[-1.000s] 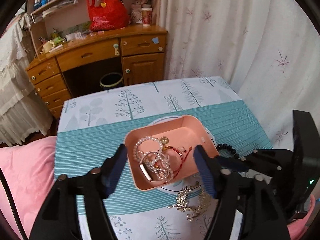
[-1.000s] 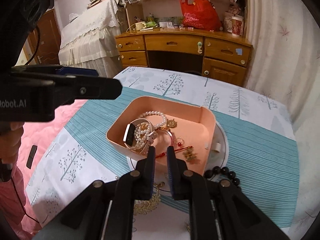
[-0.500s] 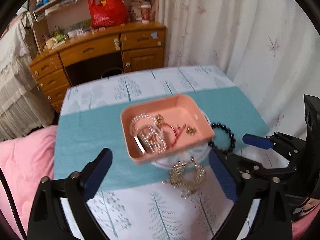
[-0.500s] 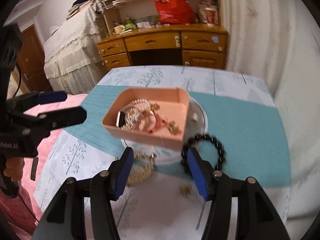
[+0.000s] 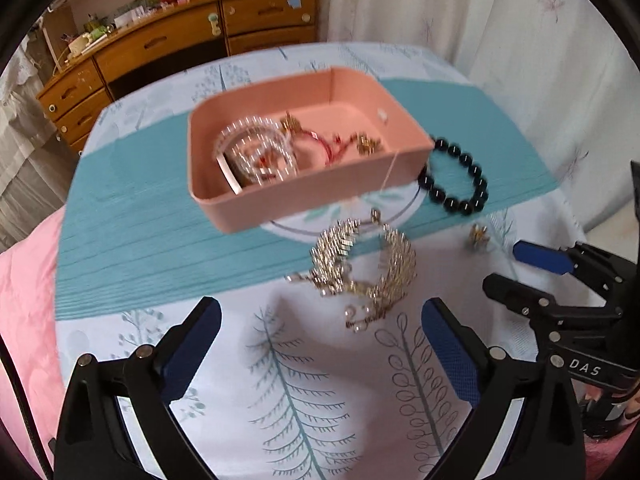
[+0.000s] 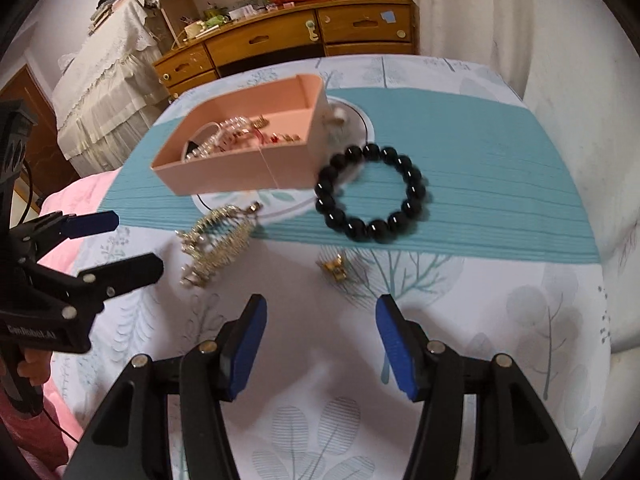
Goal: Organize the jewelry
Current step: 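Move both open tools back toward the gold hair comb and gold brooch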
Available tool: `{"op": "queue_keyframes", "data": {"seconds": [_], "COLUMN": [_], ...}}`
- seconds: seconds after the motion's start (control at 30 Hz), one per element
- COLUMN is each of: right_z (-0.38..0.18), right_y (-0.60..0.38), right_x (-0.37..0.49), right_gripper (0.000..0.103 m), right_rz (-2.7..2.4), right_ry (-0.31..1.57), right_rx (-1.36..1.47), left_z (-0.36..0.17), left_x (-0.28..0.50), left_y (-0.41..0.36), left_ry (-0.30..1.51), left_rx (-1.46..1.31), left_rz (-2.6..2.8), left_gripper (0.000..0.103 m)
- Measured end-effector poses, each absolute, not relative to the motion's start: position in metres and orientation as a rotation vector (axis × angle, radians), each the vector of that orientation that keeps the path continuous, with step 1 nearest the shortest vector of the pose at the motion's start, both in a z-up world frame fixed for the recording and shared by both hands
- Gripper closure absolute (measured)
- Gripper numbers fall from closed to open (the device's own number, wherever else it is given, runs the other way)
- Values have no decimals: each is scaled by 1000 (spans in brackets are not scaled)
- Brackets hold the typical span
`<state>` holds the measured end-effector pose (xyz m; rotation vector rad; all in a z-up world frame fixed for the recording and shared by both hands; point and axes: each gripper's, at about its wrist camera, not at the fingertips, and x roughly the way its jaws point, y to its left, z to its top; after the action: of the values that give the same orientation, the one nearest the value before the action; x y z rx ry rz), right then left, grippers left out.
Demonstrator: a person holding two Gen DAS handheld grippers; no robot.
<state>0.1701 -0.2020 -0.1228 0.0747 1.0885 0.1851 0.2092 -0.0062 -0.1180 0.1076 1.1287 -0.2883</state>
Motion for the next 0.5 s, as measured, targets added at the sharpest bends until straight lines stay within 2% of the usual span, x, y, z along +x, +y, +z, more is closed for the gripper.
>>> {"op": "queue_keyframes", "data": {"seconds": [0.33, 0.5], "right_z": [-130, -132], "right_y": [-196, -190], "right_x": [176, 182], "right_gripper": [46, 58], "right_rz": [181, 196], "right_ry": [1073, 1078], "right_rx": [1, -34], "left_z": [-138, -141], "left_x": [215, 222], "left_y": [-25, -30], "left_ry": [1153, 1136], "left_rx": [120, 125], "left_rz": [-342, -352], "left_gripper": [4, 4]}}
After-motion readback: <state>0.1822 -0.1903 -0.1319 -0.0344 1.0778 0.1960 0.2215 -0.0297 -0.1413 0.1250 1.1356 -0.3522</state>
